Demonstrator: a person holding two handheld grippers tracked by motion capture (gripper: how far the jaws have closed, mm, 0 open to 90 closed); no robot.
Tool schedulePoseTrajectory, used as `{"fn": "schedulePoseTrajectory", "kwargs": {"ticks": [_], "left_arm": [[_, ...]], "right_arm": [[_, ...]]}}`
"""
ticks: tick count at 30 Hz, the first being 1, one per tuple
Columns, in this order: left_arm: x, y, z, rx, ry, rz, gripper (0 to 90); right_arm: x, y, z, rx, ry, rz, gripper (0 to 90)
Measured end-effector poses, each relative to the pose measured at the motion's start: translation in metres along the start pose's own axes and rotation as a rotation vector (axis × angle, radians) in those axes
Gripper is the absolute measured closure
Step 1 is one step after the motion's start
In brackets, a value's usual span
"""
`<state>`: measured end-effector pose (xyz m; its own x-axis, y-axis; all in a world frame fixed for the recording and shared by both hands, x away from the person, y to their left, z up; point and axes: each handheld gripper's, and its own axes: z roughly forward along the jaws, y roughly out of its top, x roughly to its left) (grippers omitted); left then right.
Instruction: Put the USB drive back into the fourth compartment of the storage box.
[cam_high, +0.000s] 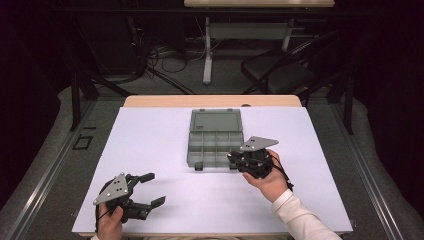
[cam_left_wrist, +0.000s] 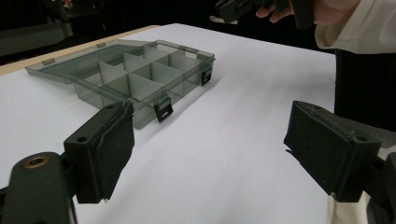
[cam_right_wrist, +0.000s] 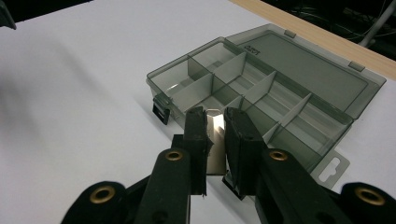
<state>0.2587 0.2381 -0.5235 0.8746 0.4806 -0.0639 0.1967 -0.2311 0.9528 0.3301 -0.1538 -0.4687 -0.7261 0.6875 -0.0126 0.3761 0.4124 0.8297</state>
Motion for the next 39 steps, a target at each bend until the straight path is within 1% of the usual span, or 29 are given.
{"fn": "schedulePoseTrajectory", "kwargs": {"ticks": [12,17,21,29,34,39], "left_arm": [[0.000,0.000,0.000,0.001,-0.002,-0.003,15.8],[0.000,0.000,0.000,0.002,-0.004,-0.002,15.8],[0.000,0.000,0.000,0.002,-0.004,-0.002,15.8],[0.000,0.000,0.000,0.002,-0.005,0.001,15.8],[0.000,0.000,0.000,0.002,-0.006,0.000,15.8],[0.000,0.000,0.000,0.002,-0.007,0.003,15.8]], "right_arm": [[-0.013,0.010,0.000,0.003,-0.022,0.013,79.4],[-0.018,0.016,0.001,0.000,-0.040,0.007,79.4],[-0.023,0.019,0.003,-0.001,-0.057,0.015,79.4],[-0.036,0.026,0.011,0.008,-0.078,0.027,79.4],[-0.043,0.029,0.019,0.024,-0.091,0.032,79.4],[-0.047,0.031,0.028,0.048,-0.104,0.027,79.4]]}}
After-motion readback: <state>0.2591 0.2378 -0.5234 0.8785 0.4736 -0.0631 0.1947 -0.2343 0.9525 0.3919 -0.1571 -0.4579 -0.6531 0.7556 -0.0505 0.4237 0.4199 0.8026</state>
